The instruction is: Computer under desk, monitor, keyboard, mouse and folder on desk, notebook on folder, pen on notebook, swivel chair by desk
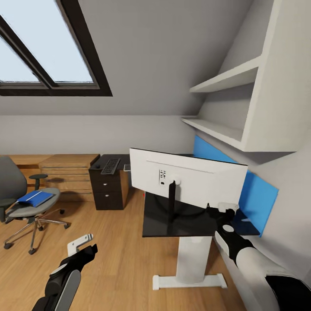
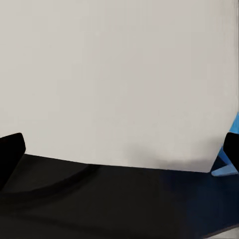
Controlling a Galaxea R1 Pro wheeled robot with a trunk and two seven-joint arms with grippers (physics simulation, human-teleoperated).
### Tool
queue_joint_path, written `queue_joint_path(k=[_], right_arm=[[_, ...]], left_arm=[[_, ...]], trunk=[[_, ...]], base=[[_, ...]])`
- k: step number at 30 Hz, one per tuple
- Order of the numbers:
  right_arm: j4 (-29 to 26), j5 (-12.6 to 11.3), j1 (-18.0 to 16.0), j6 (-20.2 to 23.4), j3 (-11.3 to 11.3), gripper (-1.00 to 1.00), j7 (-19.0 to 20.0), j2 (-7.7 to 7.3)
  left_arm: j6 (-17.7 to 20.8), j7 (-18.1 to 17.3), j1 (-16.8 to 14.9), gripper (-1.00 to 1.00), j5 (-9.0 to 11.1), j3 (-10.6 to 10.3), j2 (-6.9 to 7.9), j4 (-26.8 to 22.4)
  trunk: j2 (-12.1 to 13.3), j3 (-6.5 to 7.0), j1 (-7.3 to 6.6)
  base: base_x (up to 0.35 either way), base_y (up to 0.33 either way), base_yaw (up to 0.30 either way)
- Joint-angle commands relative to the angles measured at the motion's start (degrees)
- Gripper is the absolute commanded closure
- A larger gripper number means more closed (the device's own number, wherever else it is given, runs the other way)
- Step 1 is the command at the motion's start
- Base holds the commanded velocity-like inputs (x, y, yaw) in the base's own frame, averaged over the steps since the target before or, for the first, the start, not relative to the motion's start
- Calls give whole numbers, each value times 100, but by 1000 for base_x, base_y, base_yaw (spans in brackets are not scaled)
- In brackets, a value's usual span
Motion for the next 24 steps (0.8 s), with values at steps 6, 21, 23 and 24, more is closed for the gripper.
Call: queue_joint_path(k=[6,21,23,24], right_arm=[[0,16,-6,-21,-95,-100,-283,0],[-2,8,-6,-28,-123,-100,-421,-1],[-2,7,-6,-29,-123,-100,-422,-1],[-2,8,-6,-29,-123,-100,-422,-1]], left_arm=[[15,42,-6,-100,62,4,3,-36],[8,50,-6,-100,58,4,5,-43],[7,50,-6,-100,58,4,5,-43],[5,50,-6,-100,57,4,5,-43]], trunk=[[-6,-9,2],[-6,-9,2],[-6,-9,2],[-6,-9,2]], base=[[235,-70,0],[83,-21,0],[226,0,0],[252,0,0]])
